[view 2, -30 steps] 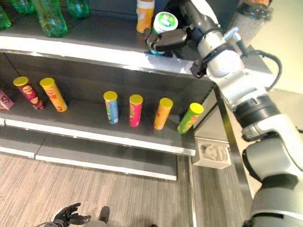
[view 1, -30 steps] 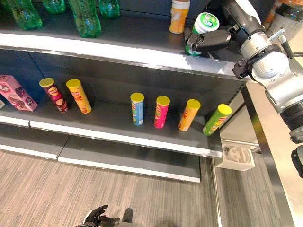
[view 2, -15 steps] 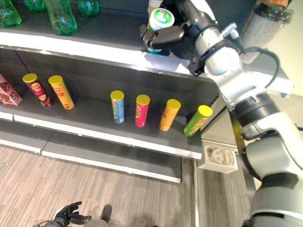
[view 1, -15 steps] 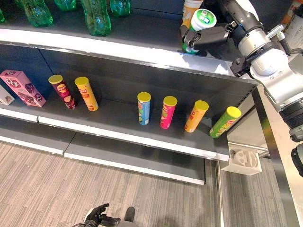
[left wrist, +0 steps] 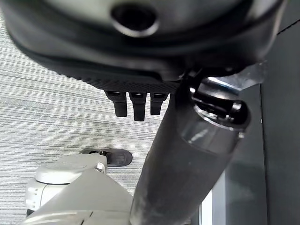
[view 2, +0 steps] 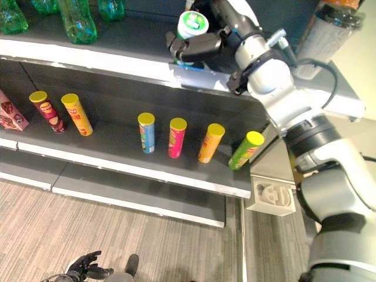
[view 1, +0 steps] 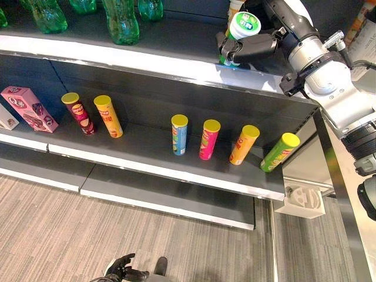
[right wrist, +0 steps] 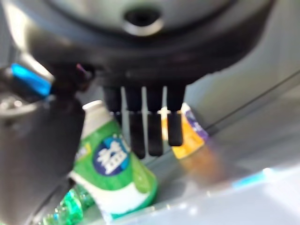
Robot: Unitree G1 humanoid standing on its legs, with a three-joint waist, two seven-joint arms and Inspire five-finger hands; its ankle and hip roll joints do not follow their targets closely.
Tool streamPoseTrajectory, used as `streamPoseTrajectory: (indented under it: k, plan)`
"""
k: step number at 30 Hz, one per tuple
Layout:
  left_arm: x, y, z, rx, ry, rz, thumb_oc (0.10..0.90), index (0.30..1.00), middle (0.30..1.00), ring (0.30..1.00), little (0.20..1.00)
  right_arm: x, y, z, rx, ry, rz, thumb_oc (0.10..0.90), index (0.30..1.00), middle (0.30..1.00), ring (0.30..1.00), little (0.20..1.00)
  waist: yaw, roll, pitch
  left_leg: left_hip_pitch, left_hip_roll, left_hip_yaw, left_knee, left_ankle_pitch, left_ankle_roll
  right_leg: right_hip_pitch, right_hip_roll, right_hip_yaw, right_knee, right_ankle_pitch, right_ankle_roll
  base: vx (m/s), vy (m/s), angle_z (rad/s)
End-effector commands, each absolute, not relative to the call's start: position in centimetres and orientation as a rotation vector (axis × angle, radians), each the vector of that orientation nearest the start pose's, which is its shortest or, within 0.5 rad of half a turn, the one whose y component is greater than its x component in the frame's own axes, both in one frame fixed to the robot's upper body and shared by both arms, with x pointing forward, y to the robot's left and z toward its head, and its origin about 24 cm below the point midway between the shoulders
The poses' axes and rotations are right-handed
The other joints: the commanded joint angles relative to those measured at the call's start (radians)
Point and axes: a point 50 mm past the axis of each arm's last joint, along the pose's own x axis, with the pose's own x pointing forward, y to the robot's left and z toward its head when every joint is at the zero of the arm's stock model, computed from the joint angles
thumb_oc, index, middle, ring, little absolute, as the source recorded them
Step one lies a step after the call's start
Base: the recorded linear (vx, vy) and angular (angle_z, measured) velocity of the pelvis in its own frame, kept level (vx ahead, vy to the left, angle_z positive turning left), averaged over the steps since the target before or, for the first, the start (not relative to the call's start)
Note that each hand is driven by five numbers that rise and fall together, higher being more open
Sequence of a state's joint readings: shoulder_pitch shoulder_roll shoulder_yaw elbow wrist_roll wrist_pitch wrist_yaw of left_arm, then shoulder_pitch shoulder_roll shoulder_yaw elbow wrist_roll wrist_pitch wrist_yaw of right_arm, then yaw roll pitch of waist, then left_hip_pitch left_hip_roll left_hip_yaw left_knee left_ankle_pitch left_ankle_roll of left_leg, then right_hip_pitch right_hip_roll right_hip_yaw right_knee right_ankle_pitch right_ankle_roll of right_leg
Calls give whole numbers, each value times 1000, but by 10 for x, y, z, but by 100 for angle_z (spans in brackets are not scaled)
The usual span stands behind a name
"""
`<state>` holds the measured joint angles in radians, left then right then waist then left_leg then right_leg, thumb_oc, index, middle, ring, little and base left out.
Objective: Put the goods on the table back onto the shelves and tidy them up.
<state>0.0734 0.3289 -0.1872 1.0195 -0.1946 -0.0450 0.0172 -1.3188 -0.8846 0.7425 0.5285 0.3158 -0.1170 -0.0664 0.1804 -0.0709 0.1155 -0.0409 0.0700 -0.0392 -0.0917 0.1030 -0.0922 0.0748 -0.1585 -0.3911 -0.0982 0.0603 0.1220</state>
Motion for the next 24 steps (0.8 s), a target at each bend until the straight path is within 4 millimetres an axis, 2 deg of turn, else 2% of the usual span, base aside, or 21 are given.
streamPoseTrajectory:
  k: [1, 2, 13, 15, 17, 20, 22, 23, 24]
  plan:
    - [121, 268, -134, 335, 1001, 101, 800, 900, 900, 900, 900, 351, -153, 411, -874, -867, 62, 400, 300, 300, 300, 300, 21, -51, -28, 53, -4, 94, 4, -100, -17, 61, -70, 11, 11, -3, 89, 0, 0, 0]
    - [121, 268, -135, 335, 1004, 102, 800, 900, 900, 900, 900, 352, -153, 412, -864, -868, 55, 800, 900, 900, 900, 900, 22, -51, -27, 53, -4, 94, 4, -100, -17, 62, -71, 9, 11, -3, 89, 0, 0, 0]
    - [121, 263, -137, 352, 1012, 62, 800, 900, 900, 900, 900, 351, -156, 417, -852, -881, 23, 800, 900, 900, 900, 900, 16, -52, -26, 53, -4, 93, 4, -104, -17, 63, -70, 7, 11, -5, 88, 0, 0, 0]
    - [121, 261, -137, 354, 1011, 50, 800, 900, 900, 900, 900, 345, -159, 423, -842, -910, 3, 800, 900, 900, 900, 900, 9, -52, -27, 55, -3, 95, 4, -106, -17, 61, -70, 10, 11, -7, 88, -3, 15, 0]
    - [123, 259, -137, 339, 1005, 59, 800, 900, 900, 900, 900, 324, -157, 439, -814, -1033, -2, 800, 900, 900, 900, 900, -8, -50, -27, 59, -3, 104, 4, -112, -14, 56, -71, 20, 11, -1, 91, -17, 63, -1]
    - [123, 260, -137, 327, 1003, 75, 800, 900, 900, 900, 900, 304, -153, 448, -790, -1138, 18, 800, 900, 900, 900, 900, -22, -51, -27, 64, -3, 113, 4, -118, -12, 51, -71, 27, 11, 1, 95, -10, 49, -8]
    - [118, 262, -138, 336, 1025, 79, 800, 900, 900, 900, 900, 282, -158, 456, -735, -1242, 12, 800, 900, 900, 900, 900, -39, -56, -33, 72, -4, 122, 4, -126, -8, 46, -71, 38, 11, 3, 97, 7, 68, -6]
    - [118, 263, -138, 339, 1025, 80, 800, 900, 900, 900, 900, 282, -159, 455, -734, -1241, 10, 800, 900, 900, 900, 900, -37, -58, -34, 72, -4, 123, 4, -127, -8, 46, -72, 39, 11, 4, 97, 18, 84, -5]
    - [119, 264, -138, 351, 1026, 74, 800, 900, 900, 900, 900, 272, -167, 463, -722, -1282, -19, 800, 900, 900, 900, 900, -52, -63, -37, 79, -5, 130, 4, -133, -5, 44, -71, 49, 11, 9, 100, 13, 64, -9]
